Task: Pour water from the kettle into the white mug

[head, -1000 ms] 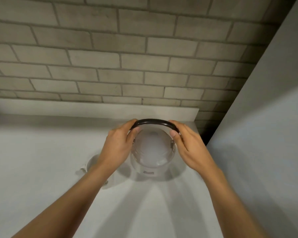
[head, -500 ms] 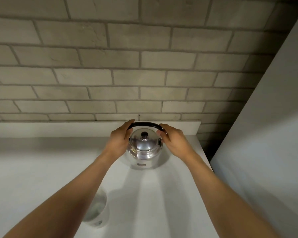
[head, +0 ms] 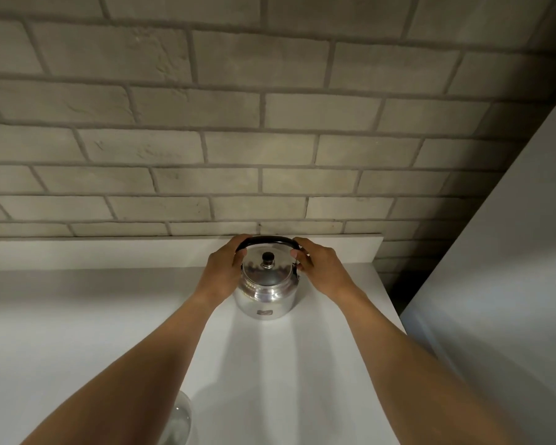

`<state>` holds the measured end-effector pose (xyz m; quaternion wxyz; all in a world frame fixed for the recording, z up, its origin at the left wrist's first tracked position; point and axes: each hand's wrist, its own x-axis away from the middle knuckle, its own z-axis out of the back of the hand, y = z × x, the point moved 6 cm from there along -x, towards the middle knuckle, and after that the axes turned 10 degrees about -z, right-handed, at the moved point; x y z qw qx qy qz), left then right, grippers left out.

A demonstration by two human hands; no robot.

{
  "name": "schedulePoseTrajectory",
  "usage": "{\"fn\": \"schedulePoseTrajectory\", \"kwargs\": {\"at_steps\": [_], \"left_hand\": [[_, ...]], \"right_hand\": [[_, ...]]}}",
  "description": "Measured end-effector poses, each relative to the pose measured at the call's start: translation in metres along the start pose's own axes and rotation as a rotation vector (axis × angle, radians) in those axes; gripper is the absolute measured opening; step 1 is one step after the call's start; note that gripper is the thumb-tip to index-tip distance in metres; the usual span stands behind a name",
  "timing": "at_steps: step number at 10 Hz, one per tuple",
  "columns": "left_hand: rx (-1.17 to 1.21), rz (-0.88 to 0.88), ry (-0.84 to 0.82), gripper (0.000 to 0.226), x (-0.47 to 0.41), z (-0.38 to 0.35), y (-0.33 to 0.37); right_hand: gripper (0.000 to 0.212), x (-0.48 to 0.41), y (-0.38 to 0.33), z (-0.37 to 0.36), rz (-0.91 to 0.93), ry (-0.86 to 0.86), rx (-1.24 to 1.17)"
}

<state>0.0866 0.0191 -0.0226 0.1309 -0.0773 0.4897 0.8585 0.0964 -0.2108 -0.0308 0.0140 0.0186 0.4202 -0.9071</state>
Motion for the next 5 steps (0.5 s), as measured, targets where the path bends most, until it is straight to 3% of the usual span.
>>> {"fn": "schedulePoseTrajectory", "kwargs": {"at_steps": [3,4,5], "left_hand": [[-0.029,0.040,0.010,0.039,-0.008,-0.004,-0.012],[-0.042,0.030,-0.026,0.053,-0.007,0.002,-0.004],[-0.138,-0.072,0.006,0.055,-0.006,0.015,0.023]], "right_hand": [[0.036,-0.003,-0.001,0.001,0.004,0.044,0.020],[0.050,0.003,-0.008,0.007,-0.020,0.075,0.056],[0.052,0.014,-0.023,0.026,-0.020,0.225,-0.005]]}}
